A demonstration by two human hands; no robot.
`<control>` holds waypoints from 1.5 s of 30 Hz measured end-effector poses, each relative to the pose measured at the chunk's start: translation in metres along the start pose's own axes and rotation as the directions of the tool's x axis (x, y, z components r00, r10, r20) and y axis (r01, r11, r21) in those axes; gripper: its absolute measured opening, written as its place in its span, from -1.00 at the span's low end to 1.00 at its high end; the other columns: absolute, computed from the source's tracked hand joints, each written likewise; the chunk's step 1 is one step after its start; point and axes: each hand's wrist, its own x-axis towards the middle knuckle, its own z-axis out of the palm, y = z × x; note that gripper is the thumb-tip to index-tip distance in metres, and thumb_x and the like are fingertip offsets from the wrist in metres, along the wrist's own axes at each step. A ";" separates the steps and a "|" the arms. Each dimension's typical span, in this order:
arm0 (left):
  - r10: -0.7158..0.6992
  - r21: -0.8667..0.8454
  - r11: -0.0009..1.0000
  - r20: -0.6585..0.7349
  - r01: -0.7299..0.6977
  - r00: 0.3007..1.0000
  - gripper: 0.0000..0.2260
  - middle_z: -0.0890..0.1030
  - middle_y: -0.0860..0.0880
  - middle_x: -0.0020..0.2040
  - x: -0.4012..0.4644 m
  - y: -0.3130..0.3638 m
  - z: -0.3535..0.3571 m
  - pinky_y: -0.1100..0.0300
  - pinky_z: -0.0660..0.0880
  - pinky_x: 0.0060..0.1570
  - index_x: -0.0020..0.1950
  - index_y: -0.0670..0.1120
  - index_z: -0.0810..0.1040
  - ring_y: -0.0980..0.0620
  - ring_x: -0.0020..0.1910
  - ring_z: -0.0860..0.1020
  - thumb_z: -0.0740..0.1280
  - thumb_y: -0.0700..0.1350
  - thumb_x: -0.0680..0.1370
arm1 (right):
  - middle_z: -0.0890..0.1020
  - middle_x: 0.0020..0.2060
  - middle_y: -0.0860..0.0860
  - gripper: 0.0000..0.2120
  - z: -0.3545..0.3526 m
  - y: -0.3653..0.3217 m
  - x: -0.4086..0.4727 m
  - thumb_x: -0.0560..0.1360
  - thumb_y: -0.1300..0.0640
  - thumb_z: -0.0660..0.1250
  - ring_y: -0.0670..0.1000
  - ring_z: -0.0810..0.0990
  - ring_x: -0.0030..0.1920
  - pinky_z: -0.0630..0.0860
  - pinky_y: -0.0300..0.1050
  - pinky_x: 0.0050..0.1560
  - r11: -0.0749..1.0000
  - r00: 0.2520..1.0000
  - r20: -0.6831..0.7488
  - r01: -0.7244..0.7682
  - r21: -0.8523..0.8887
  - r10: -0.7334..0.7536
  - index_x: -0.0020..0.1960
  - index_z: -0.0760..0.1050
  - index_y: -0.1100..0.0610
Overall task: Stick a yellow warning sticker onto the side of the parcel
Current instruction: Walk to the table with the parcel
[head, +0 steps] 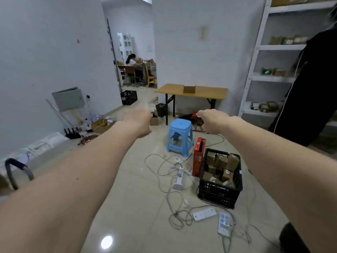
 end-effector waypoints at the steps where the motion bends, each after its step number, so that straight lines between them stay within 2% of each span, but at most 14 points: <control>1: -0.002 0.036 0.999 0.018 0.002 1.000 -0.72 0.55 -0.12 0.14 0.004 -0.002 0.001 0.00 0.52 -0.03 0.14 -0.12 0.56 -0.14 0.06 0.53 0.36 -0.11 0.45 | 0.54 0.22 0.13 -0.60 0.002 -0.001 0.007 0.48 0.30 0.19 0.17 0.52 0.18 0.54 0.09 0.09 1.000 1.000 0.008 -0.013 -0.009 0.013 0.31 0.37 0.15; 7: -0.024 0.072 0.997 0.076 0.019 0.997 -0.75 0.60 -0.11 0.10 0.052 -0.028 0.033 0.05 0.49 -0.03 0.11 -0.12 0.58 -0.13 0.08 0.54 0.35 -0.12 0.45 | 0.54 0.22 0.14 -0.61 0.028 0.000 0.069 0.49 0.30 0.18 0.17 0.52 0.19 0.52 0.10 0.15 1.000 0.999 0.049 0.008 -0.008 -0.008 0.31 0.37 0.14; 12: -0.052 0.061 0.997 0.118 0.045 0.992 -0.70 0.55 -0.12 0.18 0.124 -0.042 0.063 0.05 0.48 -0.01 0.23 -0.09 0.51 -0.13 0.11 0.52 0.31 -0.18 0.49 | 0.56 0.18 0.13 -0.64 0.049 0.014 0.149 0.52 0.29 0.18 0.15 0.53 0.14 0.52 0.09 0.14 0.998 0.996 0.063 0.054 0.034 -0.057 0.31 0.37 0.15; 19: -0.046 0.092 0.995 0.169 0.031 0.985 -0.66 0.54 -0.13 0.21 0.223 -0.058 0.098 0.02 0.47 0.09 0.29 -0.09 0.45 -0.14 0.18 0.48 0.28 -0.05 0.53 | 0.55 0.17 0.15 -0.60 0.061 0.035 0.263 0.50 0.33 0.15 0.16 0.53 0.13 0.53 0.03 0.08 0.996 0.993 0.086 0.075 0.056 -0.080 0.32 0.35 0.17; 23: -0.075 0.060 0.996 0.234 0.063 0.969 -0.64 0.51 -0.12 0.26 0.252 -0.076 0.122 0.08 0.45 0.01 0.32 -0.08 0.44 -0.13 0.20 0.47 0.27 -0.02 0.54 | 0.53 0.15 0.10 -0.63 0.078 0.027 0.307 0.52 0.30 0.17 0.14 0.52 0.11 0.47 -0.01 0.01 0.992 0.980 0.172 0.088 0.094 -0.104 0.31 0.36 0.17; 28: -0.078 0.031 0.997 0.273 0.072 0.959 -0.62 0.50 -0.12 0.28 0.303 -0.107 0.150 0.03 0.48 0.09 0.33 -0.08 0.43 -0.12 0.20 0.48 0.28 0.00 0.53 | 0.46 0.29 0.17 -0.53 0.089 0.011 0.359 0.50 0.35 0.16 0.19 0.46 0.25 0.46 0.07 0.20 0.989 0.974 0.208 0.062 0.138 -0.090 0.40 0.30 0.17; 33: -0.077 0.023 0.997 0.245 0.073 0.967 -0.61 0.51 -0.12 0.25 0.370 -0.158 0.171 0.04 0.45 0.11 0.32 -0.08 0.43 -0.12 0.20 0.48 0.30 0.00 0.52 | 0.46 0.29 0.20 -0.56 0.094 -0.016 0.433 0.51 0.35 0.13 0.21 0.45 0.25 0.46 0.06 0.20 0.988 0.975 0.206 0.056 0.141 -0.085 0.38 0.30 0.20; 38: -0.023 0.039 0.999 0.222 0.015 0.975 -0.59 0.49 -0.12 0.28 0.452 -0.230 0.188 0.07 0.41 0.08 0.35 -0.06 0.39 -0.13 0.23 0.45 0.29 0.01 0.53 | 0.45 0.30 0.22 -0.56 0.094 -0.055 0.527 0.50 0.37 0.09 0.22 0.45 0.26 0.44 0.06 0.18 0.986 0.980 0.197 -0.006 0.169 -0.028 0.37 0.31 0.23; 42: 0.033 0.064 0.997 0.252 -0.051 0.967 -0.60 0.49 -0.11 0.28 0.514 -0.285 0.202 0.04 0.44 0.08 0.34 -0.06 0.39 -0.13 0.21 0.47 0.28 0.02 0.53 | 0.49 0.26 0.21 -0.58 0.095 -0.083 0.594 0.52 0.35 0.07 0.20 0.50 0.17 0.41 -0.05 -0.06 0.983 0.978 0.208 -0.070 0.172 0.033 0.36 0.31 0.22; 45: 0.063 0.059 0.995 0.252 -0.081 0.966 -0.60 0.50 -0.09 0.27 0.563 -0.321 0.212 0.01 0.48 0.09 0.32 -0.05 0.40 -0.12 0.21 0.47 0.29 0.04 0.51 | 0.48 0.29 0.20 -0.55 0.097 -0.096 0.640 0.51 0.37 0.08 0.19 0.48 0.22 0.44 -0.03 0.06 0.972 0.976 0.203 -0.115 0.207 0.073 0.40 0.28 0.22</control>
